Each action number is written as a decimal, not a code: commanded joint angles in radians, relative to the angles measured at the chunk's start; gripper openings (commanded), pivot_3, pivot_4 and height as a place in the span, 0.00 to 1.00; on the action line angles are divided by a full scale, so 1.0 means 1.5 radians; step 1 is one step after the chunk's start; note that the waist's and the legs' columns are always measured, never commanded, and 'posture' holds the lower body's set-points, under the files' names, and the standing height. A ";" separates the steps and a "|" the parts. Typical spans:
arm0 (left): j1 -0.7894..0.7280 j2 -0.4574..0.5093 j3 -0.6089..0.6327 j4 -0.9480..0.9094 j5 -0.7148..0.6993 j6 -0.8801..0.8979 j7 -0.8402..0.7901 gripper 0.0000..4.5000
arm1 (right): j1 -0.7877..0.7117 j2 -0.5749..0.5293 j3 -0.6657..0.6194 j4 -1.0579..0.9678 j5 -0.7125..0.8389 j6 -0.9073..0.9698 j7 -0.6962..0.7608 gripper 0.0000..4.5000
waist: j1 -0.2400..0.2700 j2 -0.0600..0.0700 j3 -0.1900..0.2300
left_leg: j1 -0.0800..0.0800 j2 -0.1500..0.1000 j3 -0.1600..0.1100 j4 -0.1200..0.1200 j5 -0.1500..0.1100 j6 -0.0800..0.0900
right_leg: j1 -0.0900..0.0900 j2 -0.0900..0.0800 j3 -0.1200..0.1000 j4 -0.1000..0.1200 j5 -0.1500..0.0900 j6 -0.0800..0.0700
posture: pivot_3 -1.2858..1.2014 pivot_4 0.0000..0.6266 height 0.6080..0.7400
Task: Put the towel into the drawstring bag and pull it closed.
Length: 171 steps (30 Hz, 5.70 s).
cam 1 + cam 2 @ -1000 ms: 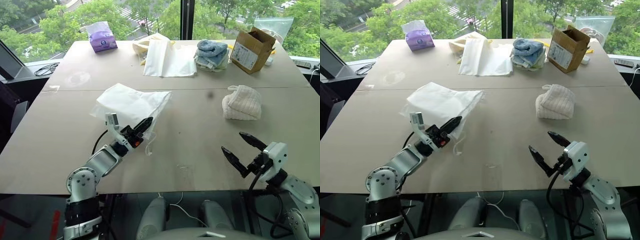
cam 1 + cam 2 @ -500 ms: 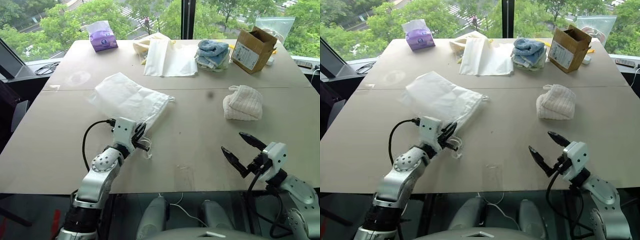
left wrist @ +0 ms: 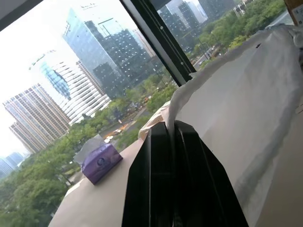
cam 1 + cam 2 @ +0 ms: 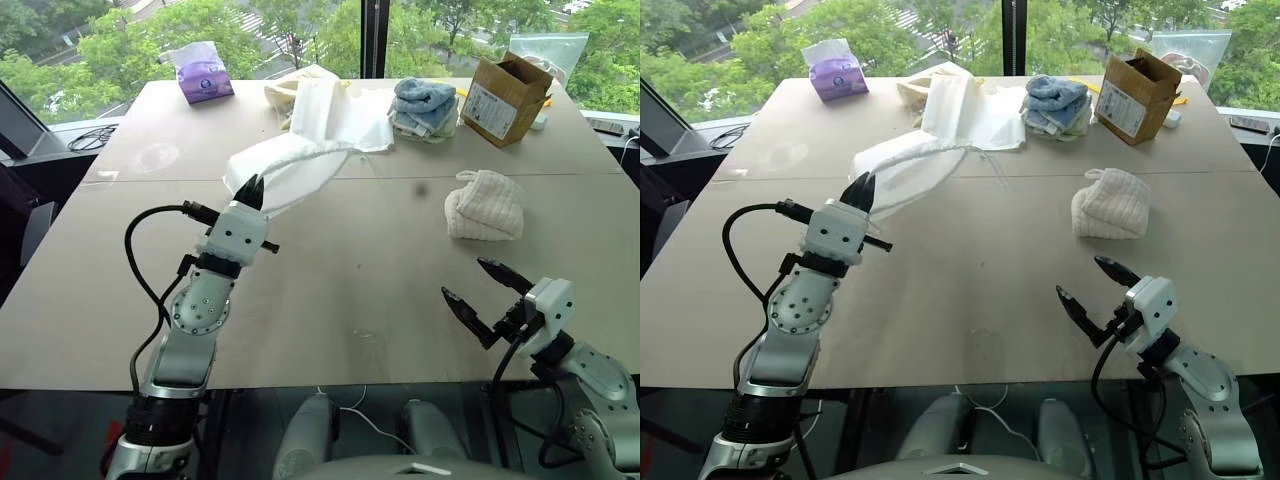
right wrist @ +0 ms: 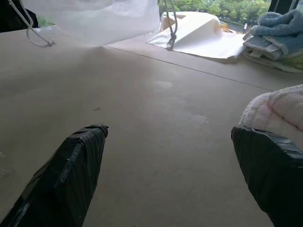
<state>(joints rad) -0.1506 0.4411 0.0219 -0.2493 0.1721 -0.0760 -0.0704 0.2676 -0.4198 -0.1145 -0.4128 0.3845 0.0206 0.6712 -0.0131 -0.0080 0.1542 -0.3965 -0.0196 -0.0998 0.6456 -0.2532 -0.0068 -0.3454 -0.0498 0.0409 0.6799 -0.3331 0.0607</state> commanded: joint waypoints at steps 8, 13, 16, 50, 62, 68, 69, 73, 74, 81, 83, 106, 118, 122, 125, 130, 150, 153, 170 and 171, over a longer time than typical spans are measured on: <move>-0.034 -0.030 0.019 0.022 0.038 0.008 0.023 0.03 | -0.038 -0.004 -0.049 0.006 -0.007 0.026 -0.063 1.00 | 0.001 0.000 0.000 | 0.000 0.000 0.000 0.000 0.000 0.000 | 0.000 0.000 0.000 0.000 0.000 0.000 | 0.52 0.24 1.00; -0.057 -0.050 0.023 0.039 0.034 0.025 0.029 0.03 | -0.118 -0.053 -0.087 0.041 -0.044 0.102 -0.118 1.00 | 0.000 0.000 0.000 | 0.000 -0.001 0.000 0.001 0.000 0.000 | 0.000 0.000 0.000 0.001 0.000 0.000 | 0.52 0.24 1.00; -0.060 -0.059 0.018 0.051 0.029 0.027 0.021 0.03 | -0.153 -0.129 -0.065 0.070 -0.103 0.138 -0.100 1.00 | 0.002 0.000 0.000 | 0.000 -0.001 0.000 0.001 0.000 0.000 | 0.000 0.000 0.000 0.001 0.000 0.000 | 0.52 0.24 1.00; -0.038 -0.086 0.010 0.031 0.046 0.042 0.011 0.03 | -0.663 0.064 -0.404 0.609 0.331 0.785 -0.316 1.00 | -0.022 0.000 0.001 | 0.000 0.001 0.005 0.000 0.000 0.001 | -0.001 0.001 0.003 0.001 0.000 0.000 | 0.52 0.24 1.00; -0.060 -0.089 0.011 0.051 0.017 0.044 -0.022 0.00 | -0.683 0.111 -0.365 0.666 0.307 0.695 -0.293 0.28 | -0.037 0.000 0.001 | 0.000 0.003 0.008 0.000 0.000 0.001 | -0.005 0.002 0.007 0.006 0.000 0.000 | 0.52 0.24 1.00; -0.094 -0.109 0.020 0.078 -0.063 0.079 -0.069 0.00 | -0.668 0.132 -0.362 0.565 0.388 0.733 -0.229 0.00 | -0.036 0.000 0.001 | 0.001 0.003 0.008 0.003 0.000 0.001 | -0.005 0.002 0.007 0.010 0.000 0.000 | 0.52 0.24 1.00; -0.097 -0.111 0.021 0.078 -0.071 0.084 -0.076 0.00 | -0.665 0.135 -0.362 0.544 0.406 0.745 -0.220 0.00 | -0.036 0.000 0.001 | 0.000 0.003 0.008 0.003 0.000 0.001 | -0.005 0.002 0.007 0.010 0.000 0.000 | 0.52 0.24 1.00; -0.134 -0.125 0.027 0.082 -0.131 0.128 -0.107 0.00 | -0.637 0.151 -0.342 0.404 0.516 0.814 -0.175 0.00 | -0.033 0.002 0.002 | -0.003 0.003 0.008 0.003 0.000 0.001 | -0.009 0.002 0.007 0.011 0.000 0.000 | 0.52 0.24 1.00; -0.143 -0.128 0.028 0.082 -0.145 0.139 -0.115 0.00 | -0.632 0.155 -0.335 0.382 0.533 0.819 -0.172 0.00 | -0.032 0.002 0.002 | -0.005 0.003 0.007 0.003 0.000 0.001 | -0.010 0.002 0.007 0.011 0.000 0.000 | 0.52 0.24 1.00; -0.168 -0.150 0.039 0.060 -0.240 0.216 -0.147 0.00 | -0.633 0.222 -0.305 0.303 0.649 0.796 -0.218 0.00 | -0.033 0.001 0.002 | -0.011 0.002 0.007 0.004 0.000 0.000 | -0.016 0.002 0.006 0.011 0.000 0.000 | 0.52 0.24 1.00; -0.171 -0.164 0.050 0.048 -0.283 0.242 -0.153 0.00 | -0.638 0.247 -0.300 0.297 0.671 0.772 -0.239 0.00 | -0.034 0.001 0.002 | -0.013 0.002 0.007 0.005 0.001 -0.002 | -0.018 0.002 0.006 0.012 0.000 0.000 | 0.52 0.24 1.00; -0.206 -0.230 0.138 -0.008 -0.573 0.403 -0.117 0.00 | -0.501 0.344 -0.119 0.311 0.550 0.611 -0.259 0.00 | -0.036 0.001 0.001 | -0.013 0.002 0.007 0.005 0.002 -0.002 | -0.018 0.002 0.006 0.012 0.000 0.000 | 0.52 0.24 1.00; -0.179 -0.227 0.114 -0.016 -0.586 0.419 -0.122 0.00 | -0.480 0.287 -0.041 0.293 0.491 0.637 -0.200 0.00 | -0.036 0.001 0.001 | -0.012 0.002 0.007 0.005 0.002 -0.003 | -0.018 0.002 0.006 0.012 0.000 0.000 | 0.52 0.24 1.00; -0.160 -0.215 0.103 -0.013 -0.582 0.418 -0.140 0.00 | -0.485 0.240 -0.002 0.283 0.443 0.632 -0.160 0.00 | -0.036 0.001 0.001 | -0.012 0.002 0.007 0.005 0.002 -0.003 | -0.018 0.002 0.006 0.012 0.000 0.000 | 0.52 0.24 1.00; -0.129 -0.189 0.069 -0.034 -0.577 0.426 -0.185 0.00 | -0.516 0.231 -0.007 0.309 0.416 0.610 -0.166 0.00 | -0.038 0.001 0.001 | -0.012 0.002 0.007 0.005 0.002 -0.003 | -0.018 0.002 0.006 0.012 0.000 0.000 | 0.52 0.24 1.00; -0.071 -0.160 0.015 -0.093 -0.618 0.477 -0.236 0.00 | -0.569 0.259 -0.042 0.360 0.406 0.586 -0.193 0.00 | -0.036 0.001 0.002 | -0.012 0.002 0.007 0.005 0.002 -0.003 | -0.018 0.002 0.007 0.012 0.000 0.000 | 0.52 0.24 1.00; -0.098 -0.135 0.053 -0.072 -0.686 0.536 -0.241 0.00 | -0.576 0.275 -0.101 0.321 0.552 0.729 -0.213 0.00 | -0.036 0.002 0.002 | -0.012 0.002 0.007 0.005 0.002 -0.003 | -0.018 0.002 0.007 0.012 0.000 0.000 | 0.52 0.24 1.00; -0.119 -0.130 0.058 -0.054 -0.689 0.535 -0.254 0.00 | -0.554 0.240 -0.041 0.293 0.519 0.755 -0.181 0.00 | -0.039 0.002 0.002 | -0.012 0.002 0.007 0.005 0.002 -0.003 | -0.018 0.002 0.007 0.012 0.000 0.000 | 0.52 0.24 1.00; -0.196 -0.024 0.068 0.036 -0.771 0.613 -0.434 0.00 | -0.581 0.235 -0.065 0.381 0.417 0.638 -0.177 0.00 | -0.039 0.002 0.002 | -0.013 0.002 0.006 0.004 0.002 -0.003 | -0.018 0.002 0.006 0.011 0.000 0.000 | 0.52 0.24 1.00; -0.204 -0.017 0.062 0.045 -0.752 0.598 -0.443 0.00 | -0.587 0.244 -0.082 0.396 0.415 0.623 -0.195 0.00 | -0.039 0.002 0.002 | -0.013 0.002 0.006 0.004 0.002 -0.003 | -0.018 0.002 0.006 0.011 0.000 0.000 | 0.52 0.24 1.00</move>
<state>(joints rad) -0.4333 0.4014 0.1176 -0.1772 -0.9883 0.8653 -0.6932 -0.5862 -0.0737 -0.1945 0.1784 1.0006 1.0036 0.4123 -0.0720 -0.0055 0.1567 -0.4144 -0.0170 -0.0897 0.6520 -0.2500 -0.0113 -0.3728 -0.0461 0.0501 0.6976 -0.3326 0.0608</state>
